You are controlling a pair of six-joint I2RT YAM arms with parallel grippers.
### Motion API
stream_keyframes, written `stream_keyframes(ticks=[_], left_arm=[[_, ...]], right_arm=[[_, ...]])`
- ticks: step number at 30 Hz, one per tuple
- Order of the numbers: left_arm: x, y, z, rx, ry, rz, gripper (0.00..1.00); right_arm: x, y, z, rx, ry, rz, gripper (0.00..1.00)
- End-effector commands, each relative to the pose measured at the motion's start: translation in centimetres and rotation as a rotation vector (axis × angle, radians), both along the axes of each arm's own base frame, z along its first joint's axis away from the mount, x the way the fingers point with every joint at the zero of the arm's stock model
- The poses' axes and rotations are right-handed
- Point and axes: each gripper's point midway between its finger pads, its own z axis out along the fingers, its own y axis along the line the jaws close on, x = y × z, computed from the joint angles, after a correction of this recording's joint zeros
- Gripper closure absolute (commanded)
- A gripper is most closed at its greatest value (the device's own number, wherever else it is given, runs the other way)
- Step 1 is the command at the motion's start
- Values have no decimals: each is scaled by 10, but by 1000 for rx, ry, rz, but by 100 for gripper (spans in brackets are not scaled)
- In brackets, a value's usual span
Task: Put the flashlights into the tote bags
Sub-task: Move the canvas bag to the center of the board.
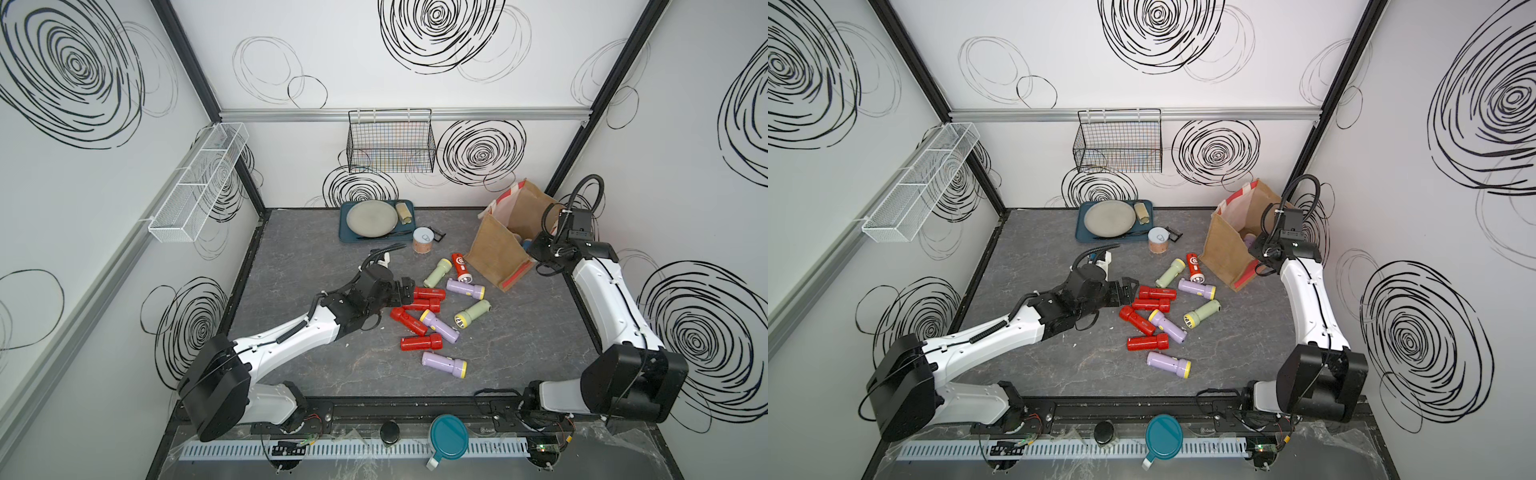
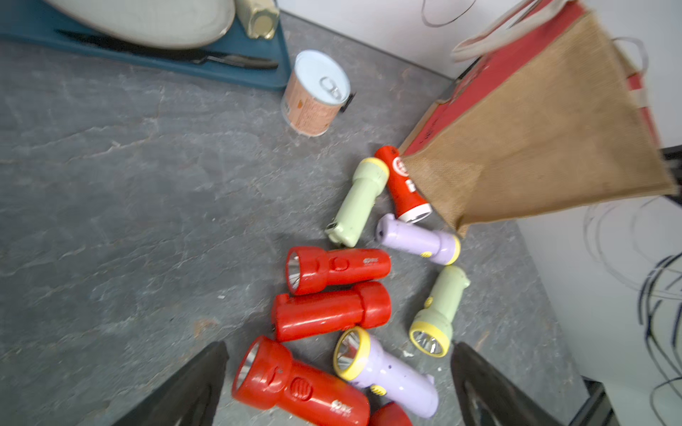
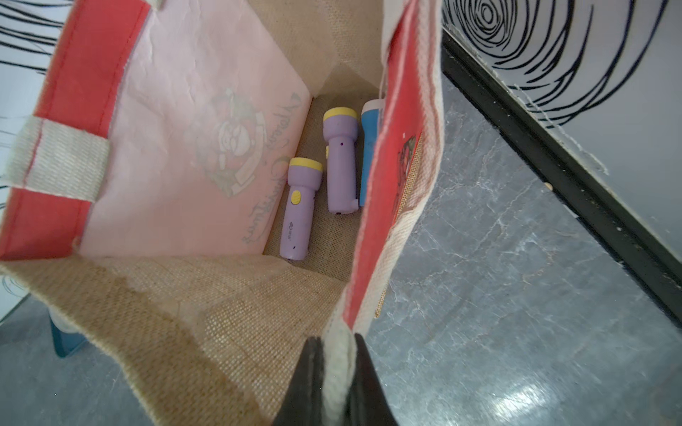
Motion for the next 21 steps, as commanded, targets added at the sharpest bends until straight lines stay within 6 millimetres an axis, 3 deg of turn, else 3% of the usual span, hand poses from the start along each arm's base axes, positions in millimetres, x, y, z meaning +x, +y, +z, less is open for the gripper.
stream_keyframes(ticks=[1,5,8,16,21], left_arm=[[-6,16,-30,75,71,60,5],[-13,20,-50,102,119,69,9],[-17,17,-65,102,167,65,12],[-20,3,-97,107,287,65,17],[-25,-1,-108,110,334,70,18]], right_arm=[[-25,-2,-1,-47,37,30,97],[-40,2,-5,-44,45,36,94],[-43,5,1,-65,38,50,84],[-37,18,47,-180,-43,99,29],[-34,31,77,-244,-87,122,11]])
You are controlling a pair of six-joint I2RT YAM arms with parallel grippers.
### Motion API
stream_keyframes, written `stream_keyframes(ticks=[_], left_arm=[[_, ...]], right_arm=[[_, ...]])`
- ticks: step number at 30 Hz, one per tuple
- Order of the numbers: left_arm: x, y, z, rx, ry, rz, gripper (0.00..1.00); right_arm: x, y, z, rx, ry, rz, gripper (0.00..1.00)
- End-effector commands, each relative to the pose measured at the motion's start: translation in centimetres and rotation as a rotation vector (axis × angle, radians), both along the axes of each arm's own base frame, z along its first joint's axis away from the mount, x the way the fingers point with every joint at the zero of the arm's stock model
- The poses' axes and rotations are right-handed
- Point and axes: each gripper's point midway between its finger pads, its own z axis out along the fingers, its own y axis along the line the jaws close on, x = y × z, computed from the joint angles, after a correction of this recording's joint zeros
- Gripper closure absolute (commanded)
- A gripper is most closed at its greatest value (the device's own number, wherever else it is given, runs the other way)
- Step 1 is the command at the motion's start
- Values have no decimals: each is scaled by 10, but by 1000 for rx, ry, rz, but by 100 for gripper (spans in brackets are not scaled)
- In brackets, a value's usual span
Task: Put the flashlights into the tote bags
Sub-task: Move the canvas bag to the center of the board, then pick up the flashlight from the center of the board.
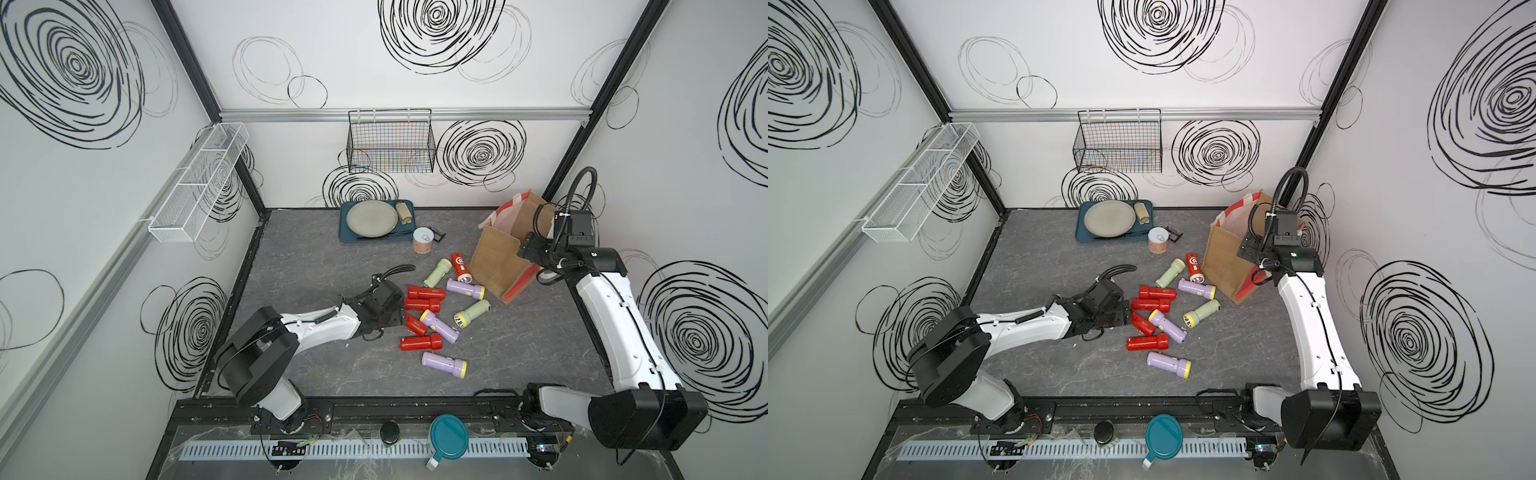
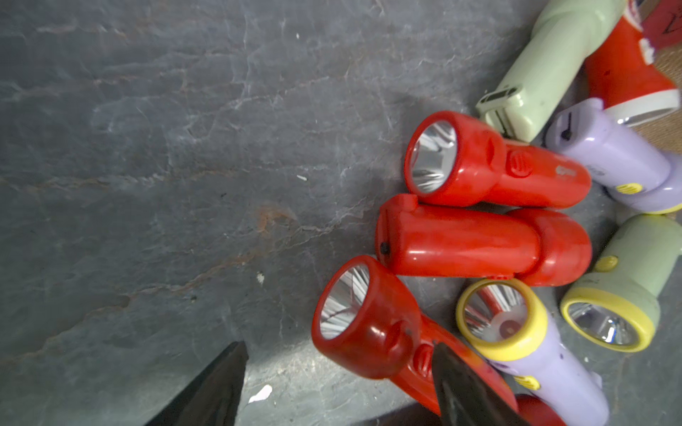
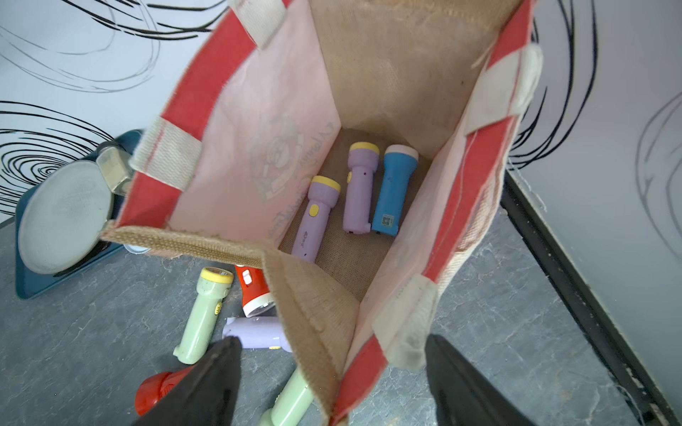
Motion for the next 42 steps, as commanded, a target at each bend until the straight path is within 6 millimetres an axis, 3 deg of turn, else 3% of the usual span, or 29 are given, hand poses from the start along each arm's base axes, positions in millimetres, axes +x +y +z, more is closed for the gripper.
stream_keyframes(ticks=[1,7,12,22,27,31,34,38,42], left_arm=[[4,-12,6,-38,10,13,18],[5,-22,-3,-80,39,20,22],[10,-28,-8,-115,55,50,29],[25,-11,-19,-95,60,168,45],[40,-2,-10,-46,22,153,43],[42,-1,10,31,-36,103,16],[35,1,18,65,-49,97,6],[22,-4,26,22,-55,134,6],[9,-22,30,-40,-40,149,12]], right_arm=[[-6,3,28,-79,-34,-1,8],[-7,37,53,-167,-59,71,2],[-14,98,66,-226,-91,195,1],[-29,195,38,-145,-104,409,0],[-37,214,20,-100,-85,500,0],[-45,225,7,-33,-83,559,0],[-49,229,6,3,-84,573,0],[-53,222,8,23,-87,559,0],[-59,211,4,53,-69,551,0]])
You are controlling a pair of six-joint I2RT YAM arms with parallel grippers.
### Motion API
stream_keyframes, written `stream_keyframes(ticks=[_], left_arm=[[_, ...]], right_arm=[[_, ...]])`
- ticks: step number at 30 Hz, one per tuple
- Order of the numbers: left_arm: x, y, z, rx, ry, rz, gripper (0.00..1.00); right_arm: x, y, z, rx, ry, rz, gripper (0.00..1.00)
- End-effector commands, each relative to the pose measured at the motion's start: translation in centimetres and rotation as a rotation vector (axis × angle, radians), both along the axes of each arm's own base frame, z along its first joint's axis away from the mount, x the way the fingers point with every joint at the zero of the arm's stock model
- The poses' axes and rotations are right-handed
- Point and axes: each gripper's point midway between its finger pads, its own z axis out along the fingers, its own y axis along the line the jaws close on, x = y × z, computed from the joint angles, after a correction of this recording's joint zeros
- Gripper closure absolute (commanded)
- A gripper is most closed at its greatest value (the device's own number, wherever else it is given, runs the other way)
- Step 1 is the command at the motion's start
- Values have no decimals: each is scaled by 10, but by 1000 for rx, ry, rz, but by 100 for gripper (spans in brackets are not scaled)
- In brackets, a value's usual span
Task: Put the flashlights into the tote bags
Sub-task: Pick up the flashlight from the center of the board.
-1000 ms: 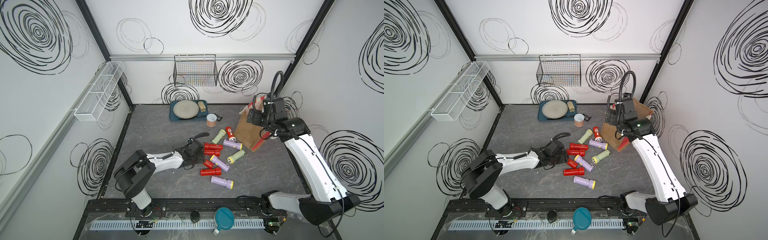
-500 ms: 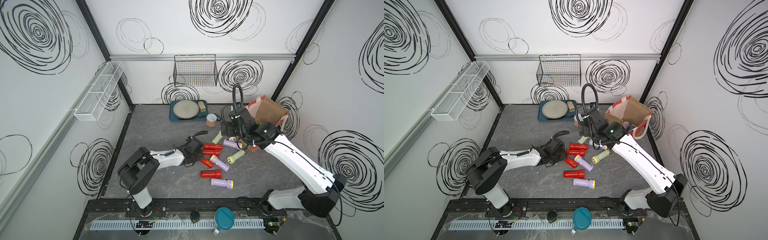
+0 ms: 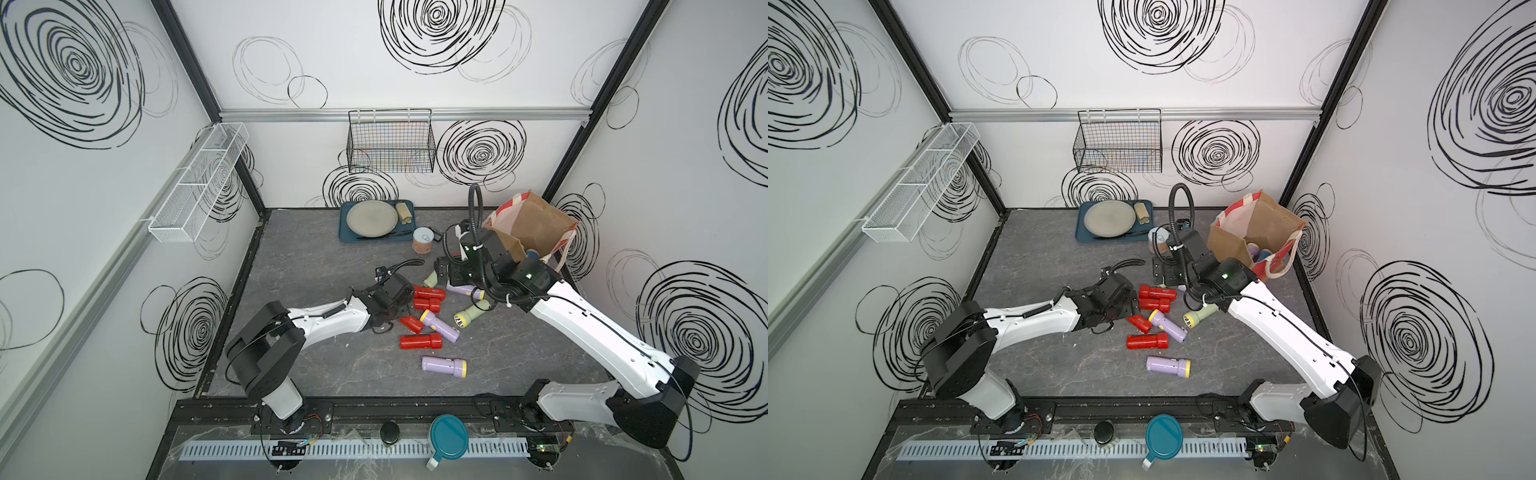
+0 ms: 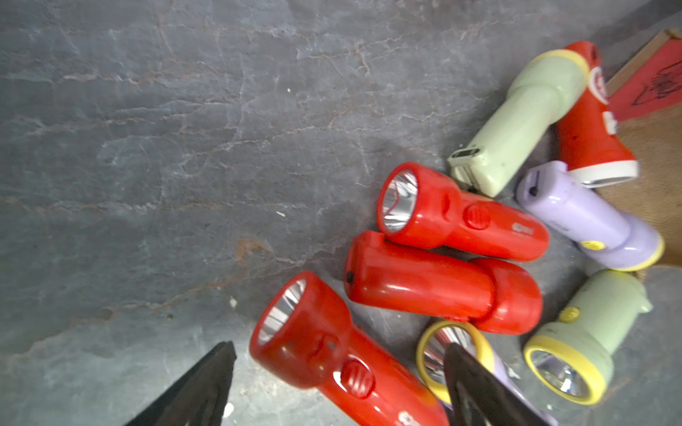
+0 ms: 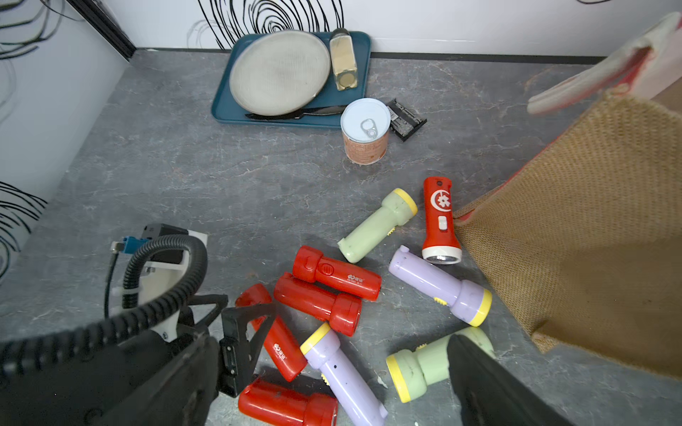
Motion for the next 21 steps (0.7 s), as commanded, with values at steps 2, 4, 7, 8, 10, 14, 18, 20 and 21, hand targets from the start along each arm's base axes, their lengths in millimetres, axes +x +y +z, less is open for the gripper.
stream_keyframes(ticks=[2,4,7,8,10,14,18,20,21], left_arm=[[-10,-10,0,-54,16,62,17],[-12,-13,-7,-69,37,85,20],[-14,-14,-10,-78,53,122,22],[-15,-15,-10,-75,58,130,23],[-17,-19,-14,-69,68,133,25],[-21,-27,-26,-45,94,152,27],[-24,-32,-31,-6,99,176,28],[-27,-32,-37,7,107,191,30],[-29,-31,-39,14,110,199,31]], right_arm=[[-5,-13,4,65,5,-5,0],[-6,-19,3,83,7,-1,0],[-10,-28,5,110,10,7,0],[-12,-31,7,115,14,7,0],[-18,-34,8,115,1,19,0],[-27,-41,7,136,0,29,0],[-34,-42,13,164,-17,51,0],[-36,-41,17,170,-26,68,0],[-38,-41,18,169,-28,76,0]])
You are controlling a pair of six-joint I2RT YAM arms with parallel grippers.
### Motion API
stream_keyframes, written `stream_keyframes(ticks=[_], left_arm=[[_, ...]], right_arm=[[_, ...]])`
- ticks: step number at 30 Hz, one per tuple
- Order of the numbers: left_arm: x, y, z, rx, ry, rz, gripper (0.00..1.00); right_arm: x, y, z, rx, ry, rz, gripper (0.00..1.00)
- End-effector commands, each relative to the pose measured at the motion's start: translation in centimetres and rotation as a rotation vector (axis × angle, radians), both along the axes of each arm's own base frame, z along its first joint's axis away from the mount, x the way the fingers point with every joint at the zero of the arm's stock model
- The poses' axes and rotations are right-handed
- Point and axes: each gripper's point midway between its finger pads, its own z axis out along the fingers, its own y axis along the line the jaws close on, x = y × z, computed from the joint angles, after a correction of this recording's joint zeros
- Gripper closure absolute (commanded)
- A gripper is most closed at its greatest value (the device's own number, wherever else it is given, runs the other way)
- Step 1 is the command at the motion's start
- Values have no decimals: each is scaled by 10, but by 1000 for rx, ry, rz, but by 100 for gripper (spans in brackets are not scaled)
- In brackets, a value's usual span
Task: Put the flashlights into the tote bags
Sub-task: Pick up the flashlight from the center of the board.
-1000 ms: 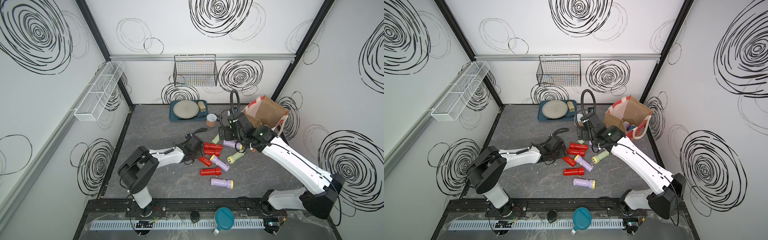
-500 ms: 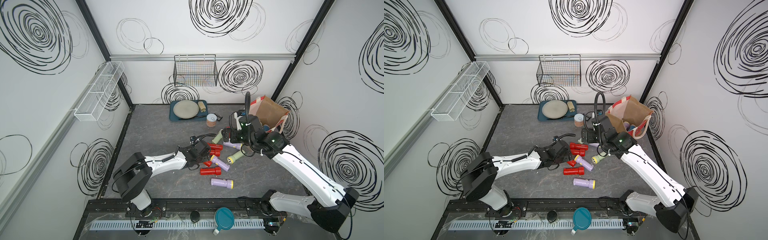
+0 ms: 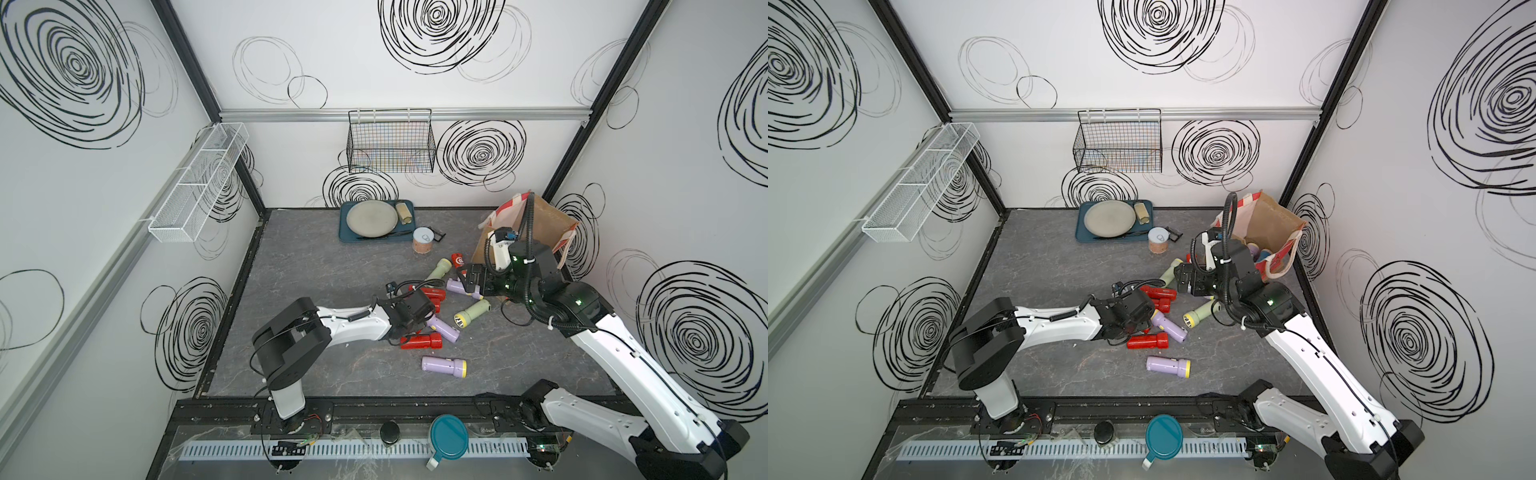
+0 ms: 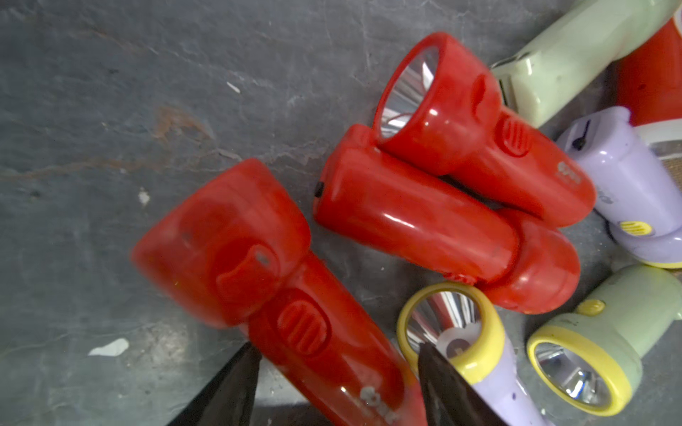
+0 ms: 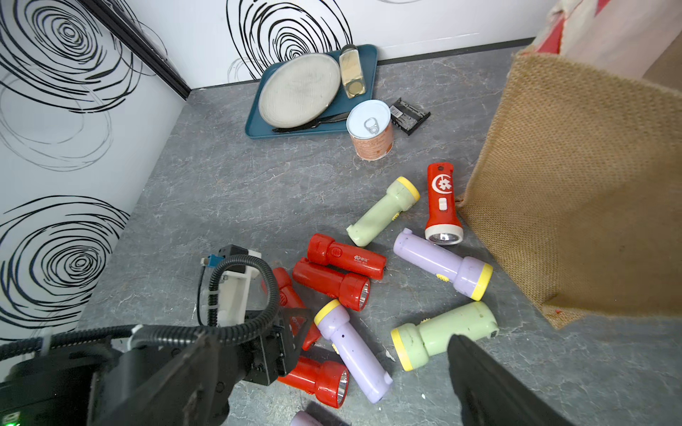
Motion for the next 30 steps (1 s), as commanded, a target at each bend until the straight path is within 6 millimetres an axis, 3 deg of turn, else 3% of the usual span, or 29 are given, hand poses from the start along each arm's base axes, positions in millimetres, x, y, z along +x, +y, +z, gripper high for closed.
stream_keyframes(ticks=[1,7,15,21,24,30], left_arm=[[-1,6,-4,38,-4,74,32],[-6,19,-21,94,12,101,39],[-18,32,-28,151,23,69,45],[-20,50,-27,161,-10,26,60],[-14,54,-16,113,-63,-17,67],[7,59,32,-35,-217,-110,81]], right_arm=[[-7,1,4,6,-12,44,0],[-13,3,6,22,-17,81,0],[-8,5,2,16,2,85,0],[8,12,-10,50,36,35,0],[16,14,-15,82,53,-12,0],[27,25,-21,116,83,-70,0]])
